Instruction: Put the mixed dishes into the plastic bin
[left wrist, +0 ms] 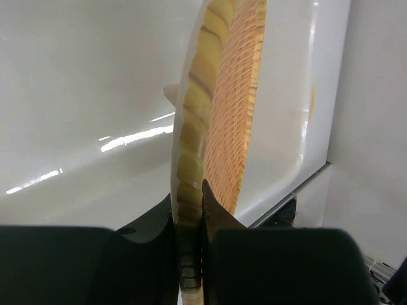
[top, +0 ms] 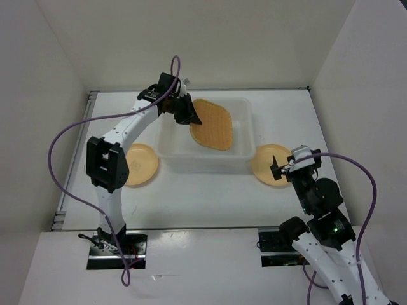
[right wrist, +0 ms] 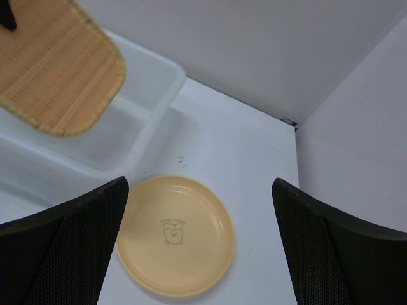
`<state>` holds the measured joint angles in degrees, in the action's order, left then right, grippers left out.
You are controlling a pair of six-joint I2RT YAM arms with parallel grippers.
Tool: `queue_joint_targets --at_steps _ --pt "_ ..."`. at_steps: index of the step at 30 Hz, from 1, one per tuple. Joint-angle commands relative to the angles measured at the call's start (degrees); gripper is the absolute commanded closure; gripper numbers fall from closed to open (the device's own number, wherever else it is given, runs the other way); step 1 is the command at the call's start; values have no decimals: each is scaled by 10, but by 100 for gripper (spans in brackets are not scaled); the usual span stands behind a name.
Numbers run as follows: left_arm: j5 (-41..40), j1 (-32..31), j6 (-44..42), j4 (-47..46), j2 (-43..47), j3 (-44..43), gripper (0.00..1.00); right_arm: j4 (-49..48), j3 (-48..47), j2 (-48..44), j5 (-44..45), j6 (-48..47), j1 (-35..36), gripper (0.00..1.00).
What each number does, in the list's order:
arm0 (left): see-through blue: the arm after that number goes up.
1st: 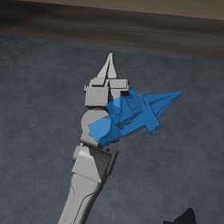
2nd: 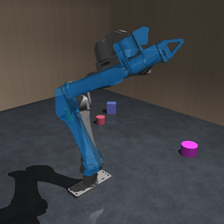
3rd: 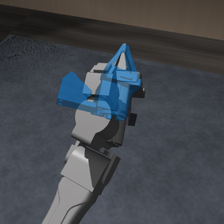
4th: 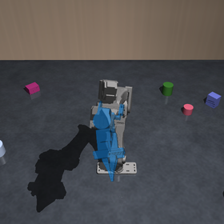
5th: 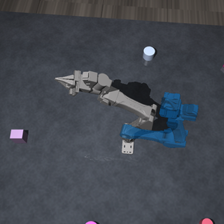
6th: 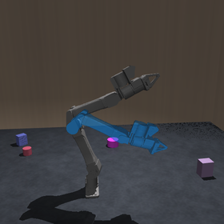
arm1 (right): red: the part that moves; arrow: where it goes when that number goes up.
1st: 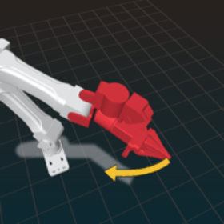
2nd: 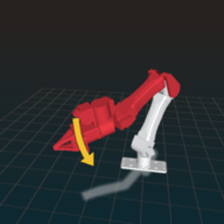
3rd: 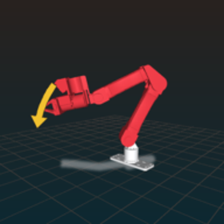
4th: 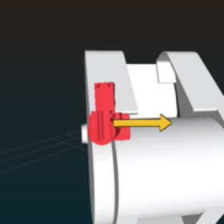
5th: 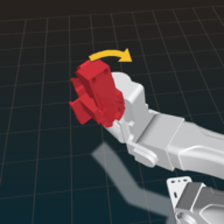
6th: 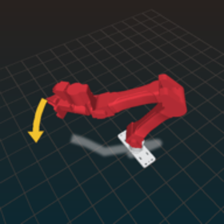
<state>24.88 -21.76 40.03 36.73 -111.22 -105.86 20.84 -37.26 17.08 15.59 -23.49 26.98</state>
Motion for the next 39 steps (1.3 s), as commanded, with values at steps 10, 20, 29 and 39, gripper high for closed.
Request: queue_joint_targets --at_steps 10,20,29,39 --pt "65 -28 -18 34 -204 -256 100 -49 54 -58 75 -3 -1 2" --pt "19 -36 -36 117 -298 -375 100 -49 59 -64 70 -3 11 2" --pt "-1 -46 -14 134 -365 -452 100 -49 59 -58 59 -9 22 2" --pt "-16 -52 25 279 -513 -725 72 -43 59 -47 53 -9 40 2"
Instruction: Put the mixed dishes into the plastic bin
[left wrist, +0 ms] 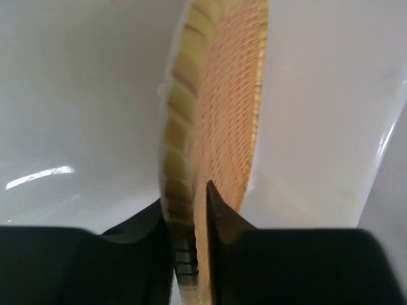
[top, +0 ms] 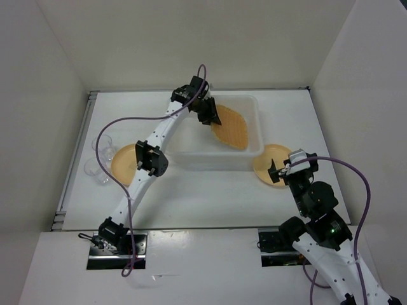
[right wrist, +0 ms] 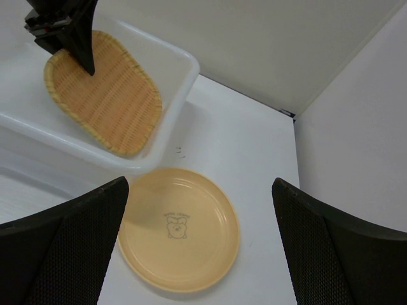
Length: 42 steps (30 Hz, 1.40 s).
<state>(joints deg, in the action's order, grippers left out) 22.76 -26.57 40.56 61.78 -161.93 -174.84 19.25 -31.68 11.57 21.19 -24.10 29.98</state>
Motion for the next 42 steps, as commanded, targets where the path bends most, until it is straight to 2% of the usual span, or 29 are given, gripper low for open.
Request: queue_joint_targets --at_steps 1,4,5,8,13,15,17,20,27,34,38,39,40,42 --pt "-3 -10 20 34 -12 -50 66 -27 3 13 -3 -2 16 2" --pt "-11 -10 20 40 -12 -49 59 -27 3 13 -3 -2 21 2" --pt "-19 -16 20 41 -12 -49 49 -27 3 13 -3 -2 26 2" --pt "-32 -22 20 46 -12 -49 32 -27 3 13 -8 -8 26 2" --pt "-54 -22 14 51 -1 -49 20 -27 3 13 -8 -8 32 2" --pt "-61 -22 14 51 4 -49 20 -27 3 13 -8 -8 32 2" --pt "-61 -22 14 51 10 -49 16 -27 3 13 -8 -8 32 2" --pt "-69 -22 14 58 15 -49 4 -27 -7 13 -3 5 32 2" --pt "-178 -32 -3 99 63 -49 2 -27 -8 19 11 15 32 2" --pt "-227 -32 -11 125 105 -49 0 -27 -8 49 17 15 32 2" --pt "-324 -52 -36 125 184 -37 0 -27 -8 80 17 33 -4 2" --pt "-344 -60 -51 125 228 -26 0 -6 -19 95 6 33 -25 2" --pt "-381 -60 -60 125 251 -14 0 4 -29 140 -1 45 -37 2" --pt "-404 -67 -77 125 330 53 0 24 -64 189 -22 66 -66 2"
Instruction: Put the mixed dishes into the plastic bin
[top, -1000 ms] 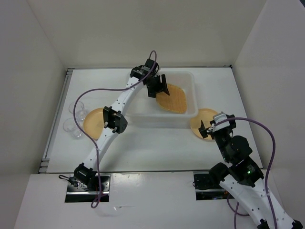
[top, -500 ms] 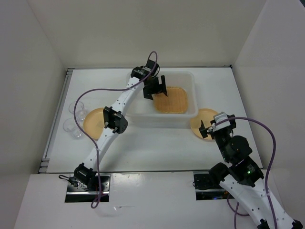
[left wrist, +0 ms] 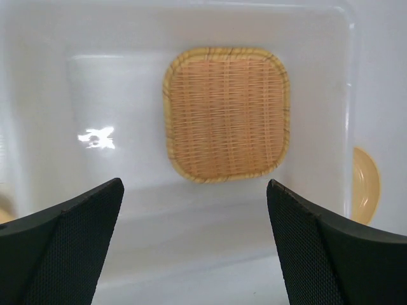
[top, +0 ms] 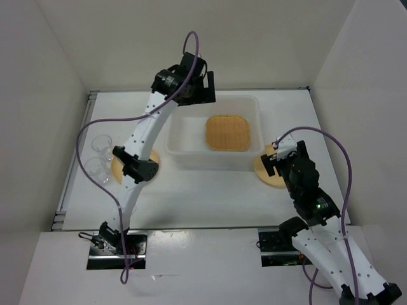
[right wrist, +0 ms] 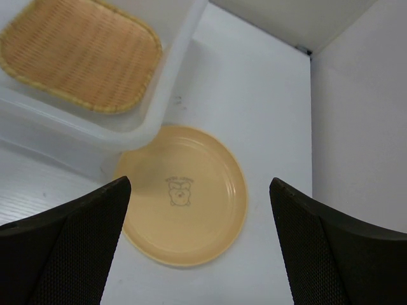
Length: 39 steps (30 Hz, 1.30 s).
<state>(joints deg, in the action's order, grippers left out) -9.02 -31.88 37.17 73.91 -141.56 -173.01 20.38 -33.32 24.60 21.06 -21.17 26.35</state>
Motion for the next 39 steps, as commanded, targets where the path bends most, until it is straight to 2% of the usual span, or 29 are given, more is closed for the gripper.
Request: queue_joint_targets --at_steps 1,2,3,5,6,7,8,9,11,13,16,19,23,25,28,32,35,39 --pt "-95 -14 -56 4 157 69 0 35 -60 82 -30 37 -64 7" --pt "-116 -14 -56 4 189 112 0 46 -72 117 -43 37 -81 9" --pt "-128 -14 -56 4 261 213 0 53 -94 128 -52 37 -95 9" --pt "-157 -9 -50 -23 345 345 0 76 -132 151 -101 30 -137 12" --pt "-167 4 -60 -105 464 431 0 87 -148 161 -122 30 -148 12" --pt "-152 15 -81 -163 536 624 0 105 -162 174 -148 23 -170 10" --pt "-134 29 -82 -210 672 711 0 113 -186 203 -153 23 -181 9" --pt "-105 43 -89 -267 727 778 0 113 -195 220 -153 23 -193 7" --pt "-81 67 -89 -258 800 880 0 140 -209 255 -201 33 -253 2" --pt "-44 74 -76 -223 818 922 0 140 -209 265 -228 28 -284 2" --pt "-1 74 -76 -249 897 1001 0 140 -209 285 -228 28 -328 2" --pt "6 74 -100 -264 936 1041 0 163 -230 336 -241 17 -392 2" --pt "1 74 -126 -270 981 1084 0 261 -278 432 -272 -33 -512 2" --pt "1 74 -126 -270 1019 1096 0 270 -283 474 -272 -48 -542 2" --pt "6 67 -126 -294 1055 1110 0 276 -246 490 -264 -66 -559 2" --pt "6 67 -121 -307 1056 1118 0 261 -235 476 -271 -75 -559 2" --pt "11 67 -126 -314 1050 1129 0 246 -221 469 -291 -90 -553 2" --pt "11 67 -126 -314 1050 1129 0 253 -228 505 -334 -112 -553 2"
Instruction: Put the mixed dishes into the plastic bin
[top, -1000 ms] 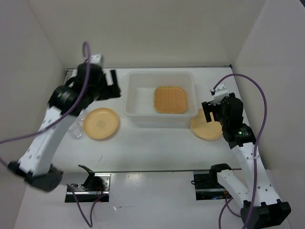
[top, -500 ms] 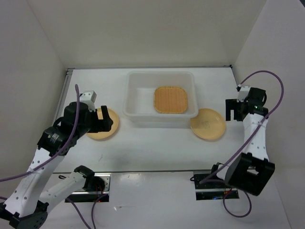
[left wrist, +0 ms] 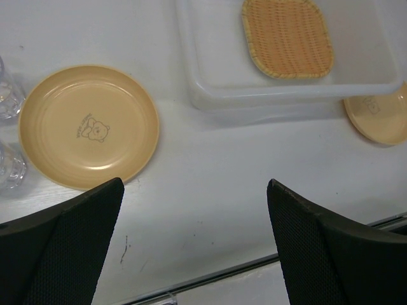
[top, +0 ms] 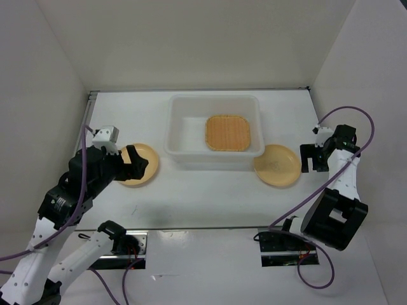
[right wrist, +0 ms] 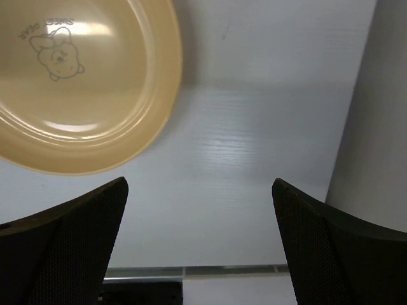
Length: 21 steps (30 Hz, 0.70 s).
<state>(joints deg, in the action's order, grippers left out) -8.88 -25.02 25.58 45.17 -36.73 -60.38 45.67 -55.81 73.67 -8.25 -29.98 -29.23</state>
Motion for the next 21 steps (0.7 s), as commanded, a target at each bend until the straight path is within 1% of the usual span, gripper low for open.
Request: queue_joint_targets --at_steps 1,4,6,10,15,20,21 --pt "10 -2 -11 -26 2 3 0 6 -10 22 -51 -31 3 2" --pt "10 -2 -11 -32 2 3 0 6 -15 66 -84 -43 3 2" --pt "4 -2 -11 -32 -4 8 0 -5 -15 89 -90 -43 3 2" --pt "-49 -2 -19 -26 -10 8 0 -5 -46 144 -108 -49 3 2" --pt "-49 -2 -19 -26 -4 8 0 -10 -76 211 -114 -39 3 2" --pt "-61 -2 -19 -26 -9 8 0 -10 -95 271 -146 -25 9 2" --pt "-66 -2 -13 -26 -9 8 0 -10 -100 280 -151 -20 15 5"
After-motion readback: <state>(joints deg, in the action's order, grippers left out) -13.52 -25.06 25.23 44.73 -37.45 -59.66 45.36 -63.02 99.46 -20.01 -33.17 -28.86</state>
